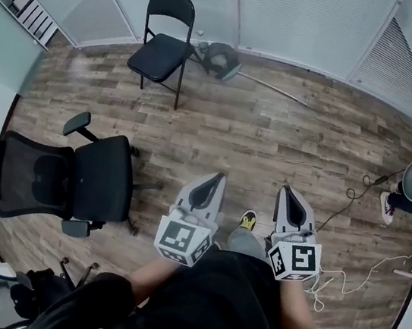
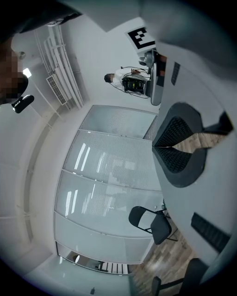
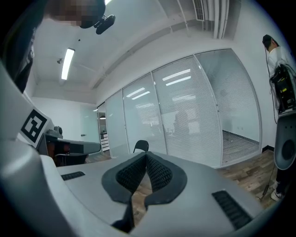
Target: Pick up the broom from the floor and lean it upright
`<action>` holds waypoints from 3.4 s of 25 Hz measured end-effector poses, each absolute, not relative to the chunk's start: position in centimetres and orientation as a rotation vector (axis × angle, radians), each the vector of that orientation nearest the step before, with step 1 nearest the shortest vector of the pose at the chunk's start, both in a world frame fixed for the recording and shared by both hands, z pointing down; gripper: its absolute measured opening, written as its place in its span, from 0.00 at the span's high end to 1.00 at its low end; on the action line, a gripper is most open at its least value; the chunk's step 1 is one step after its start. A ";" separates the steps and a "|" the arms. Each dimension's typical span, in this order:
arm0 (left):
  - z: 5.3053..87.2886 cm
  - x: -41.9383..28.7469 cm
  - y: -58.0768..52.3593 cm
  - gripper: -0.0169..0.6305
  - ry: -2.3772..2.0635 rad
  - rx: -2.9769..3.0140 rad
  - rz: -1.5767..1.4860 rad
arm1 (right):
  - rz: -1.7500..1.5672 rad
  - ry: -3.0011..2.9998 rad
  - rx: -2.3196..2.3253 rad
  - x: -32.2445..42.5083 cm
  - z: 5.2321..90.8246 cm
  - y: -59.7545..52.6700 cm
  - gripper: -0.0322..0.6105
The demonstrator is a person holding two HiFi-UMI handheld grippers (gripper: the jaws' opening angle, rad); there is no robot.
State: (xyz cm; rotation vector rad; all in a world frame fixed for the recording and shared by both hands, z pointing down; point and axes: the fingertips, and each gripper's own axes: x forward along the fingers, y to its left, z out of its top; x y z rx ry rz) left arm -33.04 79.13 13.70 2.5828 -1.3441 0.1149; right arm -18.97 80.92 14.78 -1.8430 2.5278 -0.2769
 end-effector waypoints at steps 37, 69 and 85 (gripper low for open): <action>15.9 -20.7 61.2 0.94 -1.290 2.566 0.237 | -0.395 2.483 -1.831 -7.2 17.4 63.2 0.93; 15.1 -25.8 44.1 0.94 -1.316 2.565 0.160 | -0.300 2.547 -1.878 -12.8 15.5 47.2 0.93; 13.6 -18.8 33.8 0.94 -1.347 2.596 0.203 | -0.314 2.515 -1.814 -5.8 15.2 36.2 0.93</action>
